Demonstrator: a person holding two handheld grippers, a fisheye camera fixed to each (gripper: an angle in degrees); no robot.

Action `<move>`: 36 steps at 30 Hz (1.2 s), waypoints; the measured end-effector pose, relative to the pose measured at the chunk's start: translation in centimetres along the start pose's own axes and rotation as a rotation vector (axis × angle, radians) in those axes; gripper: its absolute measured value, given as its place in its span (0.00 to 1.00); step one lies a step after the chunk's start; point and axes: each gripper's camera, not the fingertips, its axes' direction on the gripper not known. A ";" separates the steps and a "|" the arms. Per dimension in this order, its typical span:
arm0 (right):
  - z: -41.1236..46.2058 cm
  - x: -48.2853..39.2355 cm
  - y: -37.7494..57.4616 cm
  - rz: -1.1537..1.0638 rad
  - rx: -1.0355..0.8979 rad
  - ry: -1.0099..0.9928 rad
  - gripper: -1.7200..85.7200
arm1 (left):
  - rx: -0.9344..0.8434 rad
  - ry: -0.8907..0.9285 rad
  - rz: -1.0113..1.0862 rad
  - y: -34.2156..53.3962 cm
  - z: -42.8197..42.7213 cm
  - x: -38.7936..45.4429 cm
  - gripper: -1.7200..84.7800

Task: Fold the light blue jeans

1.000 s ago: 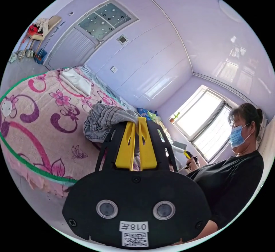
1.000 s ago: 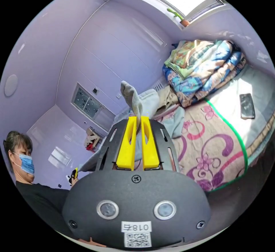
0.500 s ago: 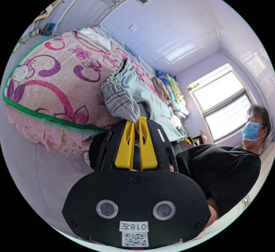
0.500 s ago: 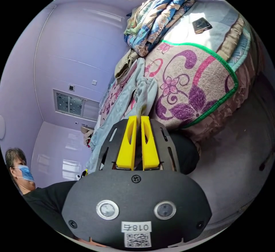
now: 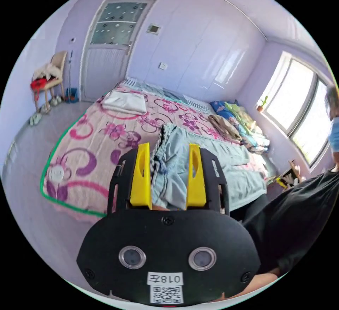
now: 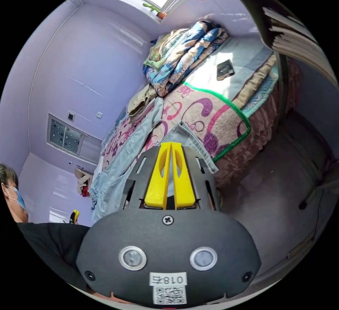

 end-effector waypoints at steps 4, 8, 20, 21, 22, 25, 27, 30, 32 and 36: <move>3.1 -5.7 -1.5 -0.123 -0.060 -0.028 0.02 | -0.118 -0.065 0.170 -7.6 11.1 4.7 0.25; 4.6 -8.6 -2.0 -0.161 -0.080 -0.058 0.02 | -0.296 -0.079 0.091 -11.9 19.3 4.1 0.25; 9.1 -13.7 -4.3 -0.174 -0.081 -0.025 0.02 | -0.212 -0.393 0.127 -18.7 17.9 5.8 0.08; 9.2 -14.6 -4.7 -0.183 -0.072 -0.031 0.02 | -0.207 -0.428 0.130 -19.6 17.7 5.7 0.08; 9.3 -15.6 -5.0 -0.196 -0.065 -0.034 0.02 | -0.190 -0.476 0.116 -21.2 17.0 5.0 0.08; 9.5 -18.4 -5.4 -0.247 -0.061 -0.025 0.02 | -0.153 -0.500 0.057 -24.6 15.1 1.6 0.08; 10.0 -19.9 -5.3 -0.273 -0.073 -0.018 0.02 | -0.143 -0.541 0.026 -25.9 14.8 -0.1 0.09; 11.7 -22.0 -4.9 -0.304 -0.116 -0.021 0.02 | -0.235 -0.662 -0.066 -25.8 16.6 -3.2 0.10; 13.4 -23.0 -4.8 -0.311 -0.162 -0.041 0.02 | -0.420 -0.535 -0.236 -23.5 18.8 -6.6 0.15; 18.0 -25.7 -5.6 -0.371 -0.243 -0.063 0.03 | -0.342 -0.468 -0.324 -19.7 15.8 -7.4 0.19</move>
